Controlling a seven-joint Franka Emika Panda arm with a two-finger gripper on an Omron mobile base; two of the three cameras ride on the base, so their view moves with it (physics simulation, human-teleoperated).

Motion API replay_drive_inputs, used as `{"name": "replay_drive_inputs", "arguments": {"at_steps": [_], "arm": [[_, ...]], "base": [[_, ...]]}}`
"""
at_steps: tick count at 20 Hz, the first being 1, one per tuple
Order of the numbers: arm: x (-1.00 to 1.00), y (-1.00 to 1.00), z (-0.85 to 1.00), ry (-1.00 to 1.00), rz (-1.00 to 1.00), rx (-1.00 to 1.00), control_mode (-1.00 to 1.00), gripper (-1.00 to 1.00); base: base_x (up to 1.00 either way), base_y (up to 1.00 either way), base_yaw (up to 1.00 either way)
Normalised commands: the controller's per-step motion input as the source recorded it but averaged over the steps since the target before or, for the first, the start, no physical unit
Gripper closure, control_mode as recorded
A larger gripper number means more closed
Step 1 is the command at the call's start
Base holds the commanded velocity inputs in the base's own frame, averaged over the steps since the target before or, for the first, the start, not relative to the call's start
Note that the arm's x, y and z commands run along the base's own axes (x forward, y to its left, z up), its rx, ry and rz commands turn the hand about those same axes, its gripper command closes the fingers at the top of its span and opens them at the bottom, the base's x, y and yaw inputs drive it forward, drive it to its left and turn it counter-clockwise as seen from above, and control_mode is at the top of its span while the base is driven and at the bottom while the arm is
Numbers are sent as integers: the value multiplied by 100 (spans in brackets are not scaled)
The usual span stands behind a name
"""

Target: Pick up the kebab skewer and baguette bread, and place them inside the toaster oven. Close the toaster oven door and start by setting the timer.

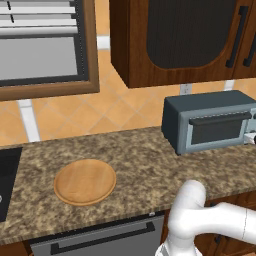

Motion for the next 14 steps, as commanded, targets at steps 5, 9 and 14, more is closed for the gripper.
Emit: {"name": "replay_drive_inputs", "arguments": {"at_steps": [5, 9, 14], "arm": [[0, 0, 0, 0, 0, 0, -100, -100], [0, 0, 0, 0, 0, 0, -100, -100], [-12, 0, 0, 0, 0, 0, -100, -100]], "base": [[0, 0, 0], [0, 0, 0], [0, 0, 0]]}}
